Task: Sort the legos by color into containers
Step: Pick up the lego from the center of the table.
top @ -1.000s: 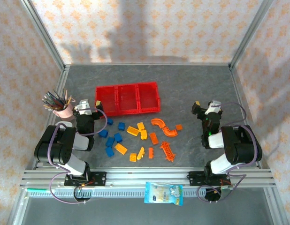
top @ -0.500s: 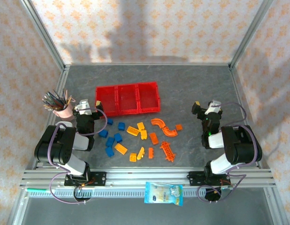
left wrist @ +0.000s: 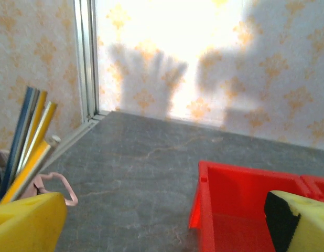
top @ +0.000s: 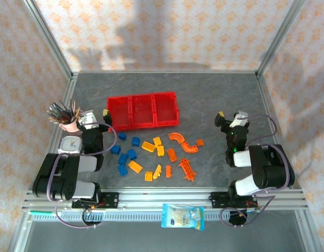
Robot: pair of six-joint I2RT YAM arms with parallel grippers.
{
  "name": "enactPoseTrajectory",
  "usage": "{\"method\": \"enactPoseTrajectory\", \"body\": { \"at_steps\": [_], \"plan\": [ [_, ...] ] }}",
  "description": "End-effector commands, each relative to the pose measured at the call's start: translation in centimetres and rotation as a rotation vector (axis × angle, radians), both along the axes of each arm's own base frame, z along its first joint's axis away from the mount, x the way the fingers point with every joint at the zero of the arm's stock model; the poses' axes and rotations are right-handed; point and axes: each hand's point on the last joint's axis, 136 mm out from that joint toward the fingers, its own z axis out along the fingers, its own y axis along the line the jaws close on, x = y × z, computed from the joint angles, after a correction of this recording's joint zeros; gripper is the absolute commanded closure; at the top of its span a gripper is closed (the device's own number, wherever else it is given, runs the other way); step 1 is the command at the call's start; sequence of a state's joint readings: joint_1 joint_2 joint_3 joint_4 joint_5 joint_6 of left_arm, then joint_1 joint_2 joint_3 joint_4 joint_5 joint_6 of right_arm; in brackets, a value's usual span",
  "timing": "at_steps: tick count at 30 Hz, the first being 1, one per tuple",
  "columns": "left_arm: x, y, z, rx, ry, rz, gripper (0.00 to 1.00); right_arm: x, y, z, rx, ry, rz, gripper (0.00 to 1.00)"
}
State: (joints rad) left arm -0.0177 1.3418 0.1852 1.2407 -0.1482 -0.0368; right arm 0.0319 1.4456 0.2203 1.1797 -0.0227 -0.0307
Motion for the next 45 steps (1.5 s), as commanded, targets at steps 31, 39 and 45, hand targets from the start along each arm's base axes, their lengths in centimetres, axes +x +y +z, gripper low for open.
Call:
{"method": "enactPoseTrajectory", "body": {
  "at_steps": [31,39,45],
  "plan": [
    [-2.5,-3.9,4.3,-0.551,0.126,-0.158,0.01,-1.1,5.1,3.3,0.428,0.27,0.082,0.0],
    [-3.4,-8.5,3.1,-0.528,0.305,-0.241,0.01,-1.3,11.3,3.2,0.33,0.366,0.233,0.0],
    [-4.0,-11.7,1.4,-0.56,0.444,-0.293,0.03,-2.4,16.4,3.3,0.284,0.413,0.356,0.0]
  ]
}}
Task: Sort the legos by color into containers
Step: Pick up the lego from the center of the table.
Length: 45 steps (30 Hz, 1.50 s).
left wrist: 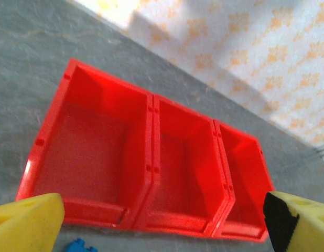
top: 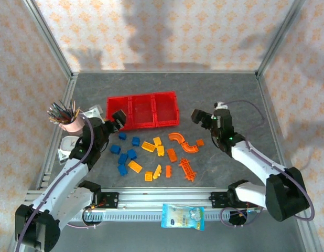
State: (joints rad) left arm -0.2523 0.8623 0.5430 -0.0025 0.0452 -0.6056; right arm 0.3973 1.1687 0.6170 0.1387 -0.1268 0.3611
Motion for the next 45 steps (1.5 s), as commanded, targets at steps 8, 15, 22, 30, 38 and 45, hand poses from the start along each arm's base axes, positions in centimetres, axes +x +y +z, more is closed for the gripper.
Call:
{"method": "enactPoseTrajectory", "body": {
  "at_steps": [8,15,22,30,38,45],
  "plan": [
    [-1.7,-4.6,-3.2,0.084,0.234,-0.11,0.07,-2.7,8.2,-2.0,-0.086,0.077,0.191,0.0],
    [-1.8,-6.6,-5.6,0.199,0.366,-0.153,0.08,-4.6,11.9,-4.3,-0.12,0.121,0.27,0.0],
    [-1.3,-7.8,-8.2,0.279,0.462,-0.173,0.12,-5.3,13.1,-5.6,-0.142,0.143,0.296,0.0],
    [-1.2,-8.0,-10.9,0.333,0.542,-0.175,0.19,-5.2,12.9,-5.7,-0.157,0.141,0.285,0.0],
    [-1.4,-8.4,-12.7,0.37,0.583,-0.213,0.26,-5.0,12.7,-5.9,-0.173,0.147,0.272,0.0],
    [-0.8,-7.9,-14.4,0.425,0.622,-0.183,0.33,-5.0,12.7,-6.0,-0.178,0.151,0.27,0.0]
  ]
}}
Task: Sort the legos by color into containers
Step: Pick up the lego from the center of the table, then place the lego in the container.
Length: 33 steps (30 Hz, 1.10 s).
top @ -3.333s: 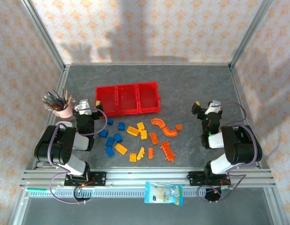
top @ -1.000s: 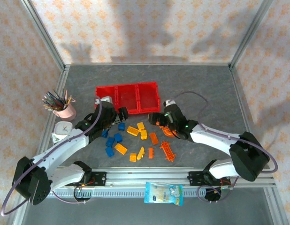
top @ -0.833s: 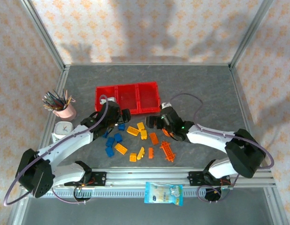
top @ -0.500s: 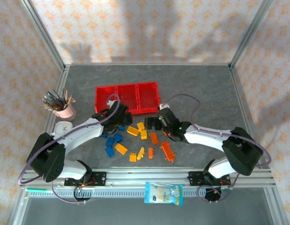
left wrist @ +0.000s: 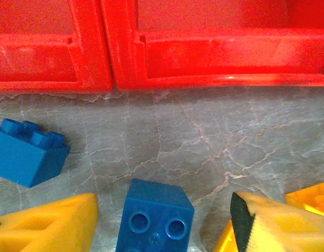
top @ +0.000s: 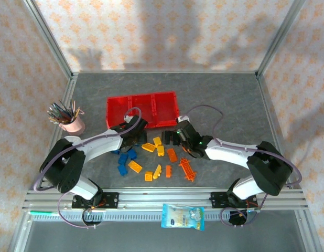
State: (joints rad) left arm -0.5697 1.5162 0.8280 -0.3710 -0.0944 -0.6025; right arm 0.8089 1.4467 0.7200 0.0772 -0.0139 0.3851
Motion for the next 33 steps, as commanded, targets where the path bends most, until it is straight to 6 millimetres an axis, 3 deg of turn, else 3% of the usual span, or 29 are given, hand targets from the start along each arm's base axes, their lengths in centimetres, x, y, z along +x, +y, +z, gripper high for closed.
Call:
{"method": "enactPoseTrajectory", "body": {
  "at_steps": [1,8,15,20,23,28,33],
  "plan": [
    [0.8,0.1,0.1,0.038,-0.017,0.004,0.35,0.6,-0.2,0.8,-0.008,-0.021,-0.031,0.0],
    [0.8,0.3,-0.6,0.056,-0.007,0.008,0.51,0.6,-0.2,0.9,-0.008,-0.025,-0.03,0.01],
    [0.5,0.7,0.2,0.059,-0.023,0.013,0.66,0.7,0.1,1.8,0.006,-0.035,-0.022,0.0],
    [0.8,1.0,2.9,0.035,-0.096,0.026,0.73,0.7,0.5,3.8,0.045,-0.056,-0.009,0.0],
    [1.5,1.7,5.6,0.04,-0.169,0.055,0.73,0.7,0.8,4.9,0.074,-0.064,-0.008,0.0],
    [3.7,4.5,10.1,0.089,-0.288,0.127,0.73,1.2,1.6,6.7,0.136,-0.079,-0.016,0.0],
    [6.6,7.7,12.3,0.051,-0.36,0.217,0.73,2.1,2.1,7.5,0.153,-0.096,-0.037,0.0]
  ]
}}
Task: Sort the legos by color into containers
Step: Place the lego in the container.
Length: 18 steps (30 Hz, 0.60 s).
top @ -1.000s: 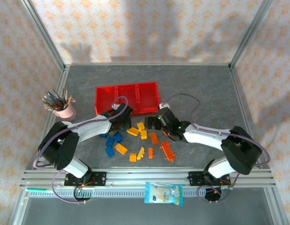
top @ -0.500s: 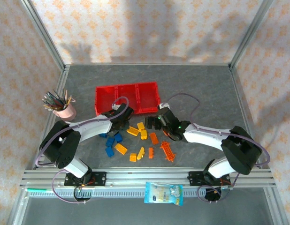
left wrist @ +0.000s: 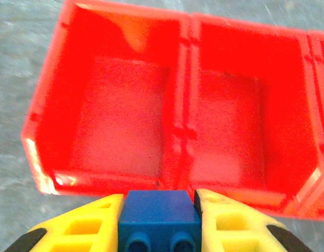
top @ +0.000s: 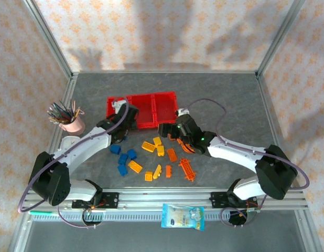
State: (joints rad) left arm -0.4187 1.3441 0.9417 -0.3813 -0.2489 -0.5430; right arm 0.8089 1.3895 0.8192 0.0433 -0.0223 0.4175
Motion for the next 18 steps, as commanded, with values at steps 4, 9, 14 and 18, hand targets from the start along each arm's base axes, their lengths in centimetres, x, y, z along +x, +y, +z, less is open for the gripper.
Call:
{"method": "enactPoseTrajectory", "body": {
  "at_steps": [4,9,14,18],
  "plan": [
    [3.8,3.1,2.2,0.026,-0.087,0.071,0.73,1.5,0.9,1.8,0.036,-0.035,-0.04,0.0],
    [6.8,3.6,0.6,0.034,-0.066,0.072,0.73,2.2,1.3,1.7,0.028,-0.045,-0.044,0.0],
    [8.1,4.3,-1.0,0.063,-0.008,0.096,0.65,2.4,1.5,2.1,0.016,-0.054,-0.036,0.0],
    [7.9,4.4,-0.9,0.073,0.0,0.088,0.54,2.3,1.7,2.6,0.01,-0.063,-0.015,0.0]
  ]
}}
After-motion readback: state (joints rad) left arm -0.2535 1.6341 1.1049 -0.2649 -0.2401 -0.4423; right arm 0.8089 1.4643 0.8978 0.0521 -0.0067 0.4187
